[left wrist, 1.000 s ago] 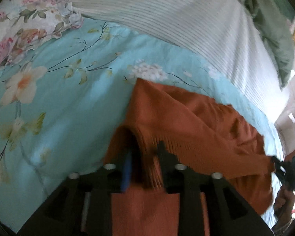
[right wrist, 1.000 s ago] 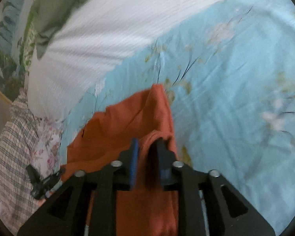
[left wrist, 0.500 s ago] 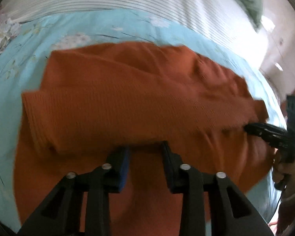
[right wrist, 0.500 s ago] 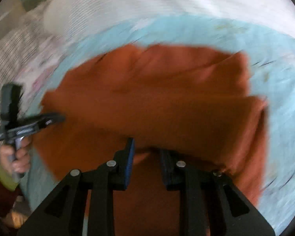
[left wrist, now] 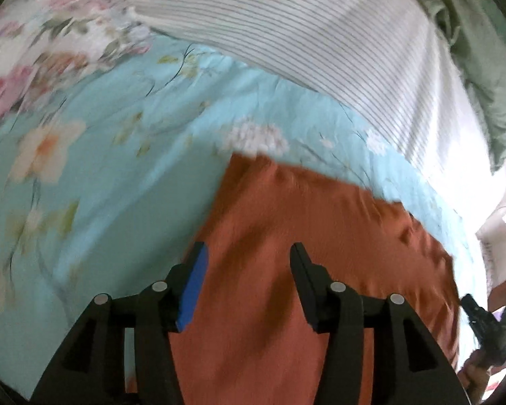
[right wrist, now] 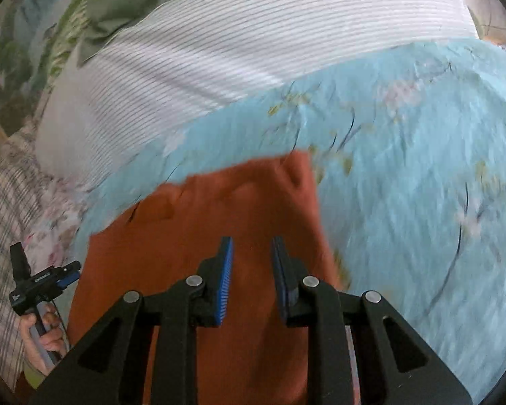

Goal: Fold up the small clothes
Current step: 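Release the hem with both grippers onto the folded sweater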

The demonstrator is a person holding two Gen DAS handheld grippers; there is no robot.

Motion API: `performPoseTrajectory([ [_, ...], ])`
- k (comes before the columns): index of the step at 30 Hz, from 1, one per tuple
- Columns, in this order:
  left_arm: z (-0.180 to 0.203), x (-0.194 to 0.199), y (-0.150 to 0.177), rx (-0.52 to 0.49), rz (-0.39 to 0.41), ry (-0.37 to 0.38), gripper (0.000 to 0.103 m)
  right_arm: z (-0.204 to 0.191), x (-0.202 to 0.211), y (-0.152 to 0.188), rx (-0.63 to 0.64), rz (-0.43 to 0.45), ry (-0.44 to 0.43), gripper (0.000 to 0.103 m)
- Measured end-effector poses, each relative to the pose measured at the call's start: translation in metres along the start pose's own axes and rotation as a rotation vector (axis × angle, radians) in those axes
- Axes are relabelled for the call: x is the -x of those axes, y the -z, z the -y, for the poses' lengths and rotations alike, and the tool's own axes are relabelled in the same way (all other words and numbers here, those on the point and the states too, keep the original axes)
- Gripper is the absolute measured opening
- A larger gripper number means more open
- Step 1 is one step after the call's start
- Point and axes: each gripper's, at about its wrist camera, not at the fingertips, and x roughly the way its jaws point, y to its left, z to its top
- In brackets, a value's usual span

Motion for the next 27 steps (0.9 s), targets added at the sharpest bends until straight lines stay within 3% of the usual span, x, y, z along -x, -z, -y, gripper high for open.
performPoseTrajectory([
  [9, -0.005, 0.065, 0.103, 0.064, -0.013, 0.153, 0.053, -0.022, 0.020, 0.073, -0.024, -0.039, -0.074, 0.027],
  [13, -0.019, 0.073, 0.138, 0.121, -0.036, 0.169, 0.055, -0.025, 0.028, 0.093, -0.051, -0.047, -0.098, 0.041],
  [17, -0.032, 0.065, 0.148, 0.188, -0.069, 0.176, 0.059, -0.033, 0.033, 0.102, -0.050, -0.057, -0.110, 0.041],
  [27, -0.044, 0.042, 0.126, 0.297, -0.004, 0.162, 0.058, -0.041, 0.037, 0.109, -0.042, -0.063, -0.135, 0.043],
])
